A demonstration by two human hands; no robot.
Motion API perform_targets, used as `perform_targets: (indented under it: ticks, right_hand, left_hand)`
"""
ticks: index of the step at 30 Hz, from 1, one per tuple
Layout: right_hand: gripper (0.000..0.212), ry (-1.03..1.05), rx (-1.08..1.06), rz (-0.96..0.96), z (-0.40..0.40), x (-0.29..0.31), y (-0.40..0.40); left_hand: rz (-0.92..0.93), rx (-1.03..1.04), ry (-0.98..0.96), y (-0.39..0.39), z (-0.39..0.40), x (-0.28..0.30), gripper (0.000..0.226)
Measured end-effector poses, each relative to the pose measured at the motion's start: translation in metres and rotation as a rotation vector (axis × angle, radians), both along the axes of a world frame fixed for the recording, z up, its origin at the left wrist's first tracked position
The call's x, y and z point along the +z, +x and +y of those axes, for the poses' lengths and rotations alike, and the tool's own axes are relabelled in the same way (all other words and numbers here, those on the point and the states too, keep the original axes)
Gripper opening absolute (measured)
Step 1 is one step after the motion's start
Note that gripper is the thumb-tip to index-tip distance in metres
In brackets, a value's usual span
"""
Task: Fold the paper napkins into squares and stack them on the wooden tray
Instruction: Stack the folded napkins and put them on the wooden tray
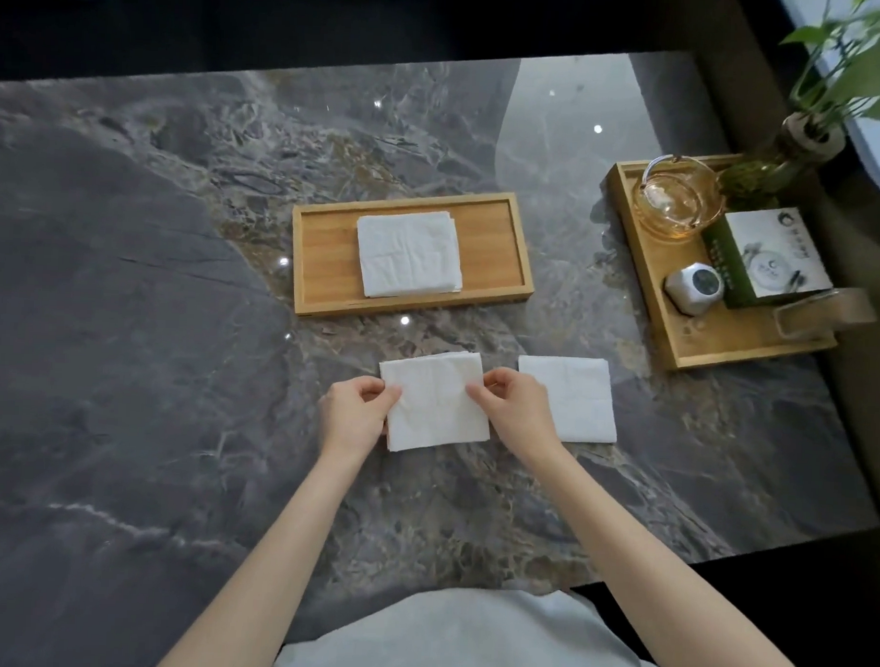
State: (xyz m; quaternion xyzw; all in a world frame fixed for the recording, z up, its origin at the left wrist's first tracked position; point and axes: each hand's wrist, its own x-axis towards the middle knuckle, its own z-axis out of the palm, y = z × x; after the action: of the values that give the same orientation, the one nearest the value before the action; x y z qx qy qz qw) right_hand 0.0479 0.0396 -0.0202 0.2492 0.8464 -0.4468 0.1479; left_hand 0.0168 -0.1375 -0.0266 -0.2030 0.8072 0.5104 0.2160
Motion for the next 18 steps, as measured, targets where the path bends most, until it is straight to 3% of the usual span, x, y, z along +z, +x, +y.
perform_targets:
  ticks: [9,12,15,18]
  right_hand:
    - [0.026,0.199,0.170,-0.008,-0.003,0.001,-0.009]
    - [0.023,0.255,0.196,0.002,-0.004,0.002,-0.010]
    - [0.022,0.375,0.194,0.124,0.000,0.003,-0.012]
    - [0.024,0.463,0.324,0.317,0.006,0.000,-0.016]
  left_hand:
    - [0.118,-0.146,-0.423,0.002,0.008,0.006,0.017]
    - [0.140,-0.166,-0.477,0.001,0.008,0.007,0.017]
    - [0.252,-0.207,-0.450,-0.002,0.007,0.008,0.020]
    - [0.424,-0.411,-0.510,-0.006,0.003,0.007,0.028]
